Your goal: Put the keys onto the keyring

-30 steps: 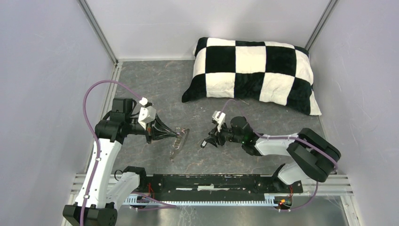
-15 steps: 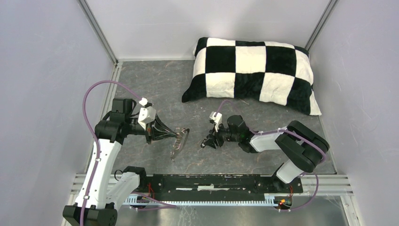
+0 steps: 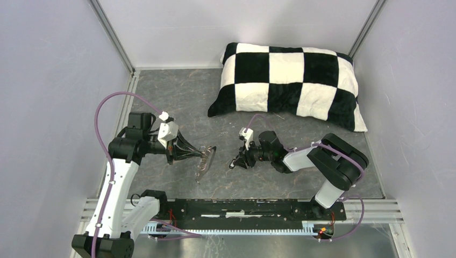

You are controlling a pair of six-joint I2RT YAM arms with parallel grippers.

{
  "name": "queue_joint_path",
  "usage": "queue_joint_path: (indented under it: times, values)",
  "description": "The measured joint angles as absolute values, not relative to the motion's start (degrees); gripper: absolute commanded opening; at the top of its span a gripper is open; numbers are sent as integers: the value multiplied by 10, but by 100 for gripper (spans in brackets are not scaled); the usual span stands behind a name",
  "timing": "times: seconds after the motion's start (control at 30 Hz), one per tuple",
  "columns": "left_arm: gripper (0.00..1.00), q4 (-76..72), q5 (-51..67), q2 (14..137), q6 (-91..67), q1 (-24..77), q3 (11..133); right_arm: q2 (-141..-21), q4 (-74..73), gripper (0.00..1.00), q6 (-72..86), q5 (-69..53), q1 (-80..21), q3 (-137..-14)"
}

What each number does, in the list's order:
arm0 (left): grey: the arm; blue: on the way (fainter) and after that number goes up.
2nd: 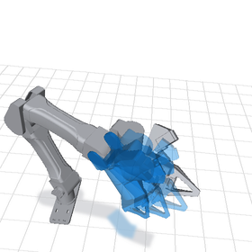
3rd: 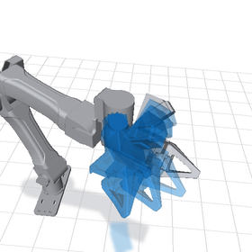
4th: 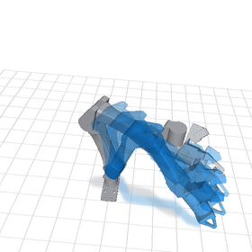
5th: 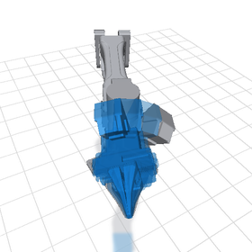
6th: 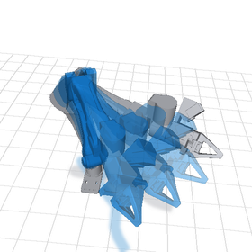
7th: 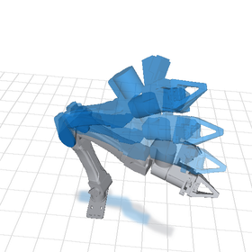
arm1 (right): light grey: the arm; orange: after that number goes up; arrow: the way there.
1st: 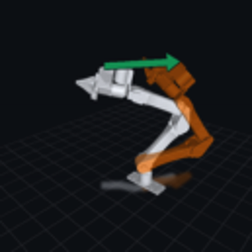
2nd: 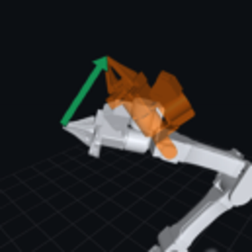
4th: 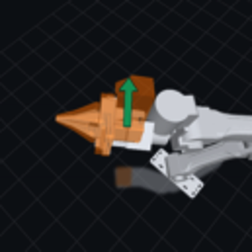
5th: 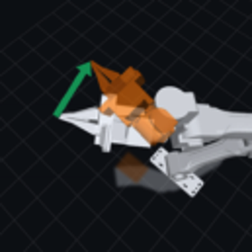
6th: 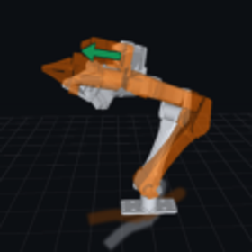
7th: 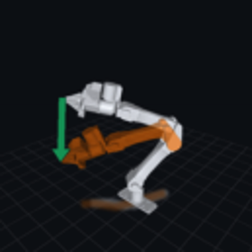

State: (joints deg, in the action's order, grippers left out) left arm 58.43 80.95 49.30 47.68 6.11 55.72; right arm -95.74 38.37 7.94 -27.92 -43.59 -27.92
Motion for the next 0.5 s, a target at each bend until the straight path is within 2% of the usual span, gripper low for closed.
queue_joint_path:
  times: [0.33,0.5]
  values:
    - [2,584,809,493,477,61,557,-965,384,29,83,-278,-436,-287]
    - [2,584,809,493,477,61,557,-965,380,26,74,-266,-436,-302]
